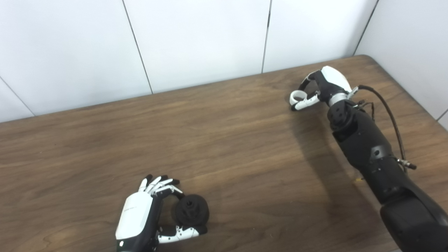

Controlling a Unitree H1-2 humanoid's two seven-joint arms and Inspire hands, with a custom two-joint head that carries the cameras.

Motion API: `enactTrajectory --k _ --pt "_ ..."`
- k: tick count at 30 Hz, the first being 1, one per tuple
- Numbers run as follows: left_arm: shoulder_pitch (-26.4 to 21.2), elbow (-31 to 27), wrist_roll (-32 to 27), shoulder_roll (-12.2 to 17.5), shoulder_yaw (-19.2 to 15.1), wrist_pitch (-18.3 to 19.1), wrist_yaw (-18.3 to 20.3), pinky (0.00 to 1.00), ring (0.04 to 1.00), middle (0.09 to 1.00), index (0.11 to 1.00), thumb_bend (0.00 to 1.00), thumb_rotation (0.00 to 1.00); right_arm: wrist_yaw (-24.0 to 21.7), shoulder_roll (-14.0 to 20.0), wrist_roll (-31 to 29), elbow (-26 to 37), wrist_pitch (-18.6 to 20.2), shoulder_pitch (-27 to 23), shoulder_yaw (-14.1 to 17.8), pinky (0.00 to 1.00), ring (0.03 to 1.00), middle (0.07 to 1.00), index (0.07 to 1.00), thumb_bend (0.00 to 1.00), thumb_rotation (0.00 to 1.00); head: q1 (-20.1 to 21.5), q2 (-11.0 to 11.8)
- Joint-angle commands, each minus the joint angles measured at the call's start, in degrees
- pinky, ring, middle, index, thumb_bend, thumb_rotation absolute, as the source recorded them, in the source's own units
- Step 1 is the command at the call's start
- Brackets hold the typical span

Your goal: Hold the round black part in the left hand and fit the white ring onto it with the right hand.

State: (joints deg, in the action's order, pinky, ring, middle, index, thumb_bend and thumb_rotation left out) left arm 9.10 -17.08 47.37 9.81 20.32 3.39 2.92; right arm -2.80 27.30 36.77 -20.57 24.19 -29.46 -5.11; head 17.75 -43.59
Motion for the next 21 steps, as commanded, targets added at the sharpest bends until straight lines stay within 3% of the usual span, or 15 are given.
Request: enactTrajectory --k 1,13,21 --pt "1.2 -0.7 0.6 0.4 0.5 0.5 1.7 1.00 0.875 0.781 0.485 0.52 0.05 1.1 2.1 0.2 0.5 -1.2 -1.4 -0.2 1.00 0.992 0.853 0.486 0.52 0.13 0.0 -0.1" --pt "0.7 -0.2 0.9 -0.1 0.9 0.7 1.5 1.00 0.881 0.783 0.485 0.52 0.05 1.4 3.2 -0.6 0.4 -1.2 -0.6 -1.3 1.00 0.991 0.867 0.487 0.52 0.13 -0.4 0.3" --pt "0.4 0.2 2.2 -1.1 1.6 1.1 1.5 1.00 0.881 0.783 0.484 0.52 0.05 -1.5 4.7 -1.3 10.2 -3.6 1.6 -2.2 1.00 0.975 0.856 0.487 0.52 0.13 -2.2 0.3"
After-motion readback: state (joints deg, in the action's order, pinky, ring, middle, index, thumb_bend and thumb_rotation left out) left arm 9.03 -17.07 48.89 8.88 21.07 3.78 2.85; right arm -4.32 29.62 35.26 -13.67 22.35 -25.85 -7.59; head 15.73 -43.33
